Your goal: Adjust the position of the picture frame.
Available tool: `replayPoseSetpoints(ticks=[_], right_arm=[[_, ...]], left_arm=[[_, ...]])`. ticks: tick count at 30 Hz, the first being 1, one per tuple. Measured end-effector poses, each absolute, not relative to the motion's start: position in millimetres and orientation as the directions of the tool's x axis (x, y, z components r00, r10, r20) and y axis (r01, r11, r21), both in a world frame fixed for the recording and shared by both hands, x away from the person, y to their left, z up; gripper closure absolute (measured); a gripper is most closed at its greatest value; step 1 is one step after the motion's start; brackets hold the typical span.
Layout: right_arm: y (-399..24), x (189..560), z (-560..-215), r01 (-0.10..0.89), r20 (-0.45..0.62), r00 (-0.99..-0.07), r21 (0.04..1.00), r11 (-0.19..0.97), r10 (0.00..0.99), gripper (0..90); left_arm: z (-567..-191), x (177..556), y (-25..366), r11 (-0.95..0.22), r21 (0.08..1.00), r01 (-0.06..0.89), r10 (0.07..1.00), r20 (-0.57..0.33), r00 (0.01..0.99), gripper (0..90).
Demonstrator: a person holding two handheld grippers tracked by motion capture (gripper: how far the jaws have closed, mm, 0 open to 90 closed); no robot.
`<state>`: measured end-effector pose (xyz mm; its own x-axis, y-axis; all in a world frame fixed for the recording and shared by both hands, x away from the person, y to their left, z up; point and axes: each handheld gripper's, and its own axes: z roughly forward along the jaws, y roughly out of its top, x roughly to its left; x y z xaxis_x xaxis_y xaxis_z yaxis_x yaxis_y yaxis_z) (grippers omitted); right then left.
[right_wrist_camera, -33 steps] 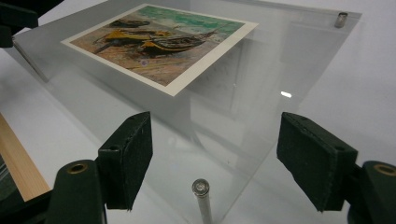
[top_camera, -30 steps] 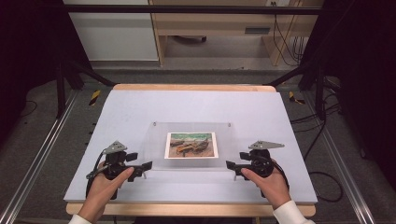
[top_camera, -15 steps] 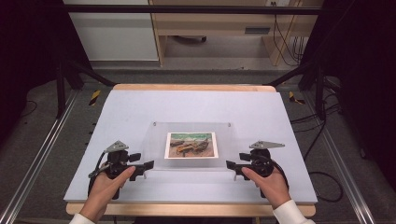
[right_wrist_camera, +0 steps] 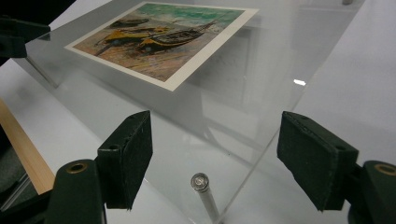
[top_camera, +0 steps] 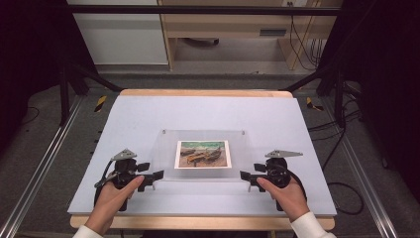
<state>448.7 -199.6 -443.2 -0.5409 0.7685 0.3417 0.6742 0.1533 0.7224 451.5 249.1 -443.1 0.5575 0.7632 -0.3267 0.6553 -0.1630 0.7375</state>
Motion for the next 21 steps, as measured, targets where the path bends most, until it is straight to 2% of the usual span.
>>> replayPoseSetpoints(ticks=[21], right_arm=[[-199.6,451.3,-445.8,0.716,0.398,-0.508,0.688,0.117,0.764,22.9]], left_arm=[[-444.1,454.7,249.8,-0.162,0.723,0.672,0.757,-0.347,0.554,20.5]])
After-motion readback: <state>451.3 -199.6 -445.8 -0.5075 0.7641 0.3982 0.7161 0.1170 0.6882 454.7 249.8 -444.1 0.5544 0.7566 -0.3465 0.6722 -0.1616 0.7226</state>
